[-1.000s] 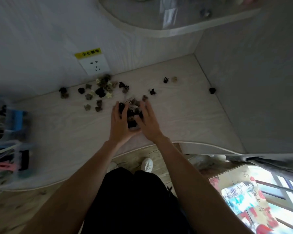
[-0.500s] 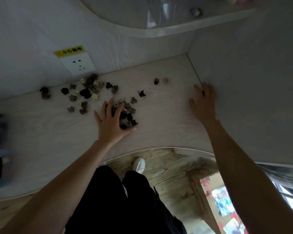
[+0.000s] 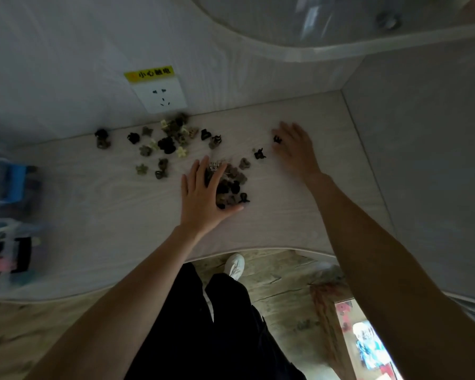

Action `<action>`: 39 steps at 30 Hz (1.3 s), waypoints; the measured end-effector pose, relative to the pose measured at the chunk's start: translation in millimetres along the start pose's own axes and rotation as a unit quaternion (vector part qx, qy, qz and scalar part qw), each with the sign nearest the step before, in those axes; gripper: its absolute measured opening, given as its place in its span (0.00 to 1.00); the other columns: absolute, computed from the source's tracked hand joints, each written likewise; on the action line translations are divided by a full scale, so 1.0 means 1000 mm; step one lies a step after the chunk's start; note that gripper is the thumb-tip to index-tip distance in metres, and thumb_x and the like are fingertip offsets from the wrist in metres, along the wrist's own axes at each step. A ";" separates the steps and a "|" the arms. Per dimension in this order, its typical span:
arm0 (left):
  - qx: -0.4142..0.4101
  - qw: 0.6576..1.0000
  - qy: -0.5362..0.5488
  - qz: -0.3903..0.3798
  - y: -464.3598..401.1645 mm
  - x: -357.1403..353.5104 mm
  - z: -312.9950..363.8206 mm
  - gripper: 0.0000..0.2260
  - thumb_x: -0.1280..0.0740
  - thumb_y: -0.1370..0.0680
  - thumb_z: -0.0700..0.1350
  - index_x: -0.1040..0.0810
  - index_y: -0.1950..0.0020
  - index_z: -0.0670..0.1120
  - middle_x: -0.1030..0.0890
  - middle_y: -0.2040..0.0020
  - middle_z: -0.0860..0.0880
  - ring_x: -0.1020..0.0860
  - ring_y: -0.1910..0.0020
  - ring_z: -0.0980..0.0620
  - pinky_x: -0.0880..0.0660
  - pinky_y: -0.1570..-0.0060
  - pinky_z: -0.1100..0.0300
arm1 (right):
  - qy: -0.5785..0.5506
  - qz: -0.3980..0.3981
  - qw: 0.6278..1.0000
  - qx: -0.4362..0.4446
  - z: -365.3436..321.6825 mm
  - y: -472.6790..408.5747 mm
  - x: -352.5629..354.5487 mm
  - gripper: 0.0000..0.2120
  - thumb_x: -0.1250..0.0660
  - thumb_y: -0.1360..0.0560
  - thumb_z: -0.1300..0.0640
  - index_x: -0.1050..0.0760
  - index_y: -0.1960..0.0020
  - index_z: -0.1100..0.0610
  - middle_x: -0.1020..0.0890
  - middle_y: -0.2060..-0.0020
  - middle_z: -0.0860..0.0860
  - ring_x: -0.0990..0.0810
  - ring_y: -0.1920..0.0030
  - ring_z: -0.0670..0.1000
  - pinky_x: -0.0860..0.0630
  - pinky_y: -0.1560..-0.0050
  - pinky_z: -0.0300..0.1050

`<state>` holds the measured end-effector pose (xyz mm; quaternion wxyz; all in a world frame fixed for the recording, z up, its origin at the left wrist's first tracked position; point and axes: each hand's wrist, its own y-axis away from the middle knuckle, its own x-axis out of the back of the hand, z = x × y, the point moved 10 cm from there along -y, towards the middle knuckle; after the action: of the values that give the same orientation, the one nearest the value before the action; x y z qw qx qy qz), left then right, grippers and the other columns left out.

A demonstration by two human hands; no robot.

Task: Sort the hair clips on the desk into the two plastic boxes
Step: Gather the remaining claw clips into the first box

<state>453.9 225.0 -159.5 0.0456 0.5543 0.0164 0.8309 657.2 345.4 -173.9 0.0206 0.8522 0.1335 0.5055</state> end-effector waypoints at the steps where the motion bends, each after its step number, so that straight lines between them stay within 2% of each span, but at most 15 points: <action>1: -0.002 1.000 0.000 -0.001 0.002 0.000 -0.002 0.43 0.40 0.35 0.73 0.46 0.25 0.56 0.49 0.23 0.44 0.52 0.24 0.44 0.49 0.27 0.40 | -0.013 -0.014 1.000 0.011 -0.014 0.006 -0.008 0.26 0.48 0.24 0.44 0.30 0.33 0.58 0.33 0.30 0.59 0.40 0.28 0.62 0.45 0.27 0.55; 4: -0.007 1.000 0.008 0.003 0.007 0.006 -0.006 0.41 0.40 0.34 0.72 0.46 0.25 0.56 0.48 0.23 0.43 0.51 0.24 0.43 0.46 0.28 0.42 | -0.081 -0.034 0.995 0.050 -0.061 0.035 -0.031 0.25 0.46 0.23 0.48 0.34 0.30 0.59 0.37 0.28 0.58 0.45 0.25 0.58 0.52 0.26 0.53; 6: -0.006 1.000 0.020 0.006 0.012 0.012 -0.009 0.42 0.39 0.35 0.72 0.45 0.26 0.56 0.49 0.23 0.43 0.51 0.24 0.42 0.46 0.27 0.44 | -0.155 -0.040 0.986 0.043 -0.081 0.058 -0.042 0.23 0.44 0.21 0.52 0.38 0.28 0.58 0.41 0.26 0.57 0.48 0.25 0.55 0.54 0.25 0.51; 9: 0.013 0.999 0.029 0.019 0.028 0.027 -0.020 0.47 0.35 0.38 0.73 0.46 0.25 0.54 0.48 0.24 0.43 0.47 0.25 0.41 0.42 0.30 0.46 | -0.209 -0.045 0.977 0.026 -0.090 0.089 -0.050 0.28 0.36 0.24 0.56 0.42 0.27 0.58 0.44 0.26 0.57 0.50 0.25 0.56 0.52 0.26 0.51; 11: 0.053 0.998 0.034 0.014 0.045 0.034 -0.034 0.50 0.31 0.40 0.70 0.47 0.25 0.51 0.43 0.26 0.41 0.39 0.29 0.41 0.36 0.34 0.46 | -0.136 -0.045 0.989 0.024 -0.088 0.107 -0.052 0.35 0.33 0.27 0.52 0.46 0.26 0.54 0.46 0.25 0.57 0.52 0.25 0.58 0.51 0.27 0.55; 14: 0.105 0.992 0.065 -0.003 0.062 0.031 -0.044 0.48 0.25 0.39 0.62 0.43 0.27 0.48 0.36 0.33 0.41 0.33 0.37 0.41 0.29 0.42 0.48 | 0.008 -0.035 0.999 -0.034 -0.077 0.125 -0.054 0.43 0.30 0.31 0.48 0.51 0.25 0.49 0.50 0.24 0.54 0.51 0.26 0.59 0.46 0.30 0.59; 16: 0.117 0.986 0.115 -0.017 0.060 0.024 -0.041 0.44 0.23 0.37 0.57 0.41 0.28 0.47 0.34 0.35 0.42 0.31 0.38 0.44 0.28 0.44 0.52 | 0.011 -0.010 0.998 -0.057 -0.079 0.129 -0.050 0.44 0.28 0.33 0.47 0.50 0.25 0.50 0.44 0.26 0.54 0.44 0.30 0.60 0.39 0.34 0.58; 19: 0.100 0.981 0.163 -0.023 0.045 0.017 -0.028 0.39 0.23 0.36 0.51 0.37 0.30 0.46 0.33 0.37 0.43 0.26 0.43 0.45 0.29 0.49 0.59 | -0.033 -0.005 0.998 -0.044 -0.095 0.122 -0.057 0.44 0.25 0.35 0.48 0.44 0.27 0.54 0.34 0.33 0.58 0.34 0.39 0.61 0.32 0.43 0.53; 23: 0.110 0.976 0.183 -0.043 0.033 0.014 -0.024 0.28 0.27 0.30 0.47 0.32 0.33 0.48 0.31 0.39 0.43 0.25 0.45 0.44 0.32 0.50 0.60 | -0.038 -0.021 0.997 -0.056 -0.108 0.112 -0.063 0.36 0.26 0.33 0.51 0.39 0.31 0.53 0.32 0.39 0.58 0.30 0.43 0.62 0.28 0.50 0.51; 25: 0.098 0.977 0.182 -0.059 0.029 0.014 -0.023 0.24 0.29 0.28 0.46 0.31 0.33 0.48 0.29 0.39 0.43 0.26 0.44 0.44 0.34 0.50 0.61 | -0.029 -0.036 0.997 -0.057 -0.110 0.108 -0.063 0.32 0.27 0.32 0.51 0.38 0.33 0.53 0.32 0.39 0.58 0.30 0.44 0.62 0.28 0.51 0.51; 28: 0.093 0.974 0.192 -0.073 0.028 0.014 -0.026 0.22 0.31 0.27 0.46 0.31 0.34 0.49 0.28 0.40 0.44 0.26 0.43 0.45 0.32 0.46 0.58 | -0.056 -0.047 0.996 -0.048 -0.115 0.104 -0.062 0.29 0.27 0.32 0.52 0.35 0.36 0.55 0.31 0.41 0.59 0.27 0.46 0.60 0.28 0.53 0.50; 33: 0.082 0.967 0.229 -0.076 0.027 0.017 -0.025 0.20 0.31 0.27 0.43 0.28 0.35 0.46 0.28 0.39 0.44 0.26 0.43 0.46 0.31 0.43 0.57 | -0.108 -0.059 0.991 -0.043 -0.131 0.101 -0.065 0.19 0.30 0.31 0.61 0.30 0.42 0.60 0.30 0.42 0.59 0.25 0.50 0.59 0.29 0.55 0.46; 36: 0.095 0.957 0.261 -0.080 0.024 0.018 -0.030 0.19 0.32 0.26 0.42 0.28 0.35 0.47 0.28 0.39 0.44 0.26 0.43 0.46 0.29 0.41 0.57 | -0.166 -0.070 0.982 -0.065 -0.133 0.100 -0.069 0.20 0.29 0.32 0.63 0.30 0.42 0.58 0.28 0.43 0.58 0.27 0.49 0.54 0.35 0.54 0.40; 39: 0.096 0.941 0.306 -0.109 0.021 0.013 -0.033 0.18 0.35 0.24 0.42 0.29 0.34 0.48 0.29 0.41 0.44 0.25 0.43 0.45 0.27 0.39 0.51 | -0.217 -0.083 0.969 -0.085 -0.133 0.098 -0.073 0.21 0.30 0.30 0.62 0.30 0.39 0.57 0.24 0.43 0.56 0.26 0.45 0.53 0.34 0.52 0.38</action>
<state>417.2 206.1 -158.5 0.0752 0.2697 0.1697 0.9449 528.8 219.7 -154.7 0.1632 0.9227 0.1527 0.3140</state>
